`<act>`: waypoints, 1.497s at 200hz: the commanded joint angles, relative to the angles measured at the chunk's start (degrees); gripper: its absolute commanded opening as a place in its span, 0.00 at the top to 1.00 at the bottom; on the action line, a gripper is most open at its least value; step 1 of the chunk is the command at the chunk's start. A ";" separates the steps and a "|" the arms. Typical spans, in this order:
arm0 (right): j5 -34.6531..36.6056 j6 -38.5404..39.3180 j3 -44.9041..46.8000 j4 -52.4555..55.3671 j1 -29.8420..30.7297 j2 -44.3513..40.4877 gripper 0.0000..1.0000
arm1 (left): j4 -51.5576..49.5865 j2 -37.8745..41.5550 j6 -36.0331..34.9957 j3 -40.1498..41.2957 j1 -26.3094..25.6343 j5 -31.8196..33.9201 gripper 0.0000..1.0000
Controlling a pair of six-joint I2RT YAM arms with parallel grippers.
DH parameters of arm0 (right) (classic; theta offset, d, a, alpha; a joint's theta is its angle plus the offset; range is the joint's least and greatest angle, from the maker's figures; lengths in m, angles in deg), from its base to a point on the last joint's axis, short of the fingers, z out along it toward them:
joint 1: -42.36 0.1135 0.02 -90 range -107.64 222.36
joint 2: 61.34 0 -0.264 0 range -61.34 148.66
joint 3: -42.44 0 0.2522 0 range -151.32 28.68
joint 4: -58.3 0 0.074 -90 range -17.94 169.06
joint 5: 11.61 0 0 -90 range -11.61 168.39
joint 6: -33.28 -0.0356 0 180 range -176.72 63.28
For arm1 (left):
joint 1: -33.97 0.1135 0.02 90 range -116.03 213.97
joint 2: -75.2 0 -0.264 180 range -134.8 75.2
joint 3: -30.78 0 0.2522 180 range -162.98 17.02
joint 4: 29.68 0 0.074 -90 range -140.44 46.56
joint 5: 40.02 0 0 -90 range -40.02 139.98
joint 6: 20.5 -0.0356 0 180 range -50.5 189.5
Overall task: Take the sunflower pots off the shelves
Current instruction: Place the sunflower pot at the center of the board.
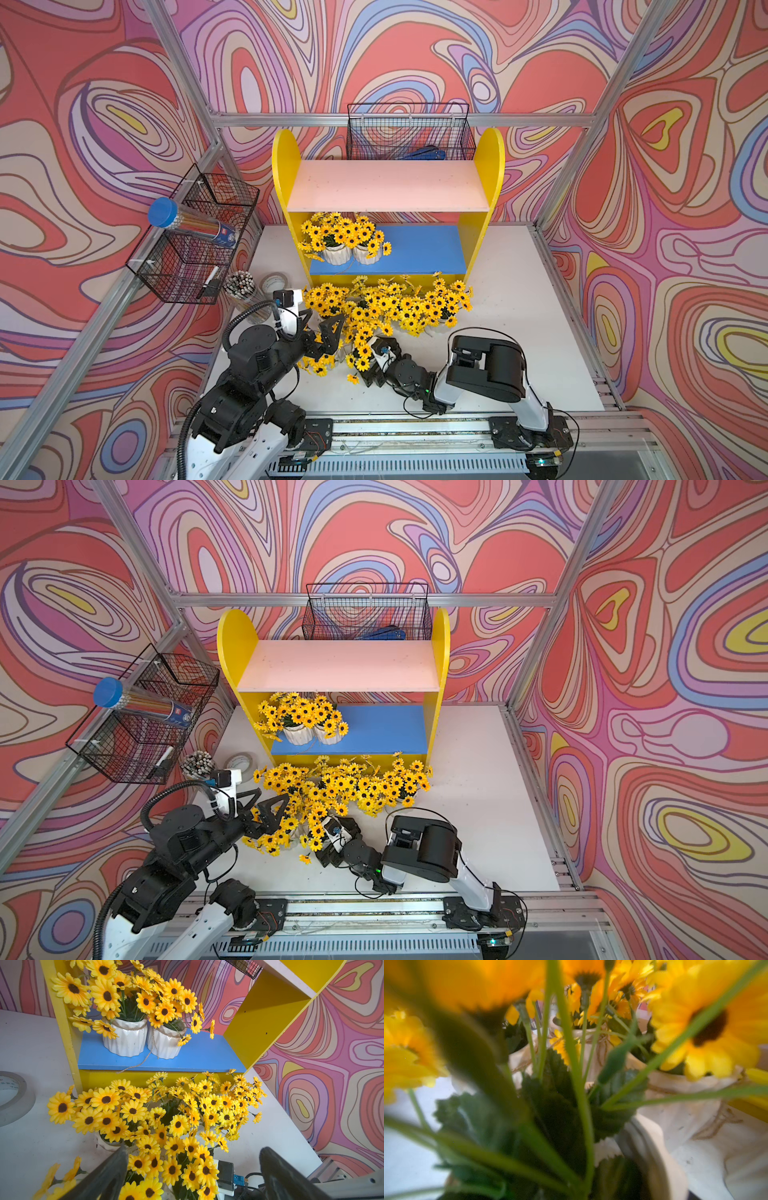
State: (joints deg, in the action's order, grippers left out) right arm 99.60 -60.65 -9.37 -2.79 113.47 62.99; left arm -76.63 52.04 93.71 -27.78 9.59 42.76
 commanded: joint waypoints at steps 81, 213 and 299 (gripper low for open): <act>11.39 6.82 0.18 -10.52 0.89 7.77 0.02 | -0.30 1.12 -3.16 -1.59 -0.15 -1.03 0.00; 4.43 9.10 4.62 -10.62 4.05 1.23 0.02 | 0.97 0.52 -2.61 -0.16 -0.12 -3.22 0.00; 4.68 8.79 2.50 -10.50 3.23 -2.77 0.02 | 0.81 -0.02 -3.51 -0.73 -0.12 -3.53 0.00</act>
State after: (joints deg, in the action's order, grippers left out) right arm 104.41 -52.23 -6.00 -10.55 117.21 63.21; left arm -76.48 52.17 91.11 -28.30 9.59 39.87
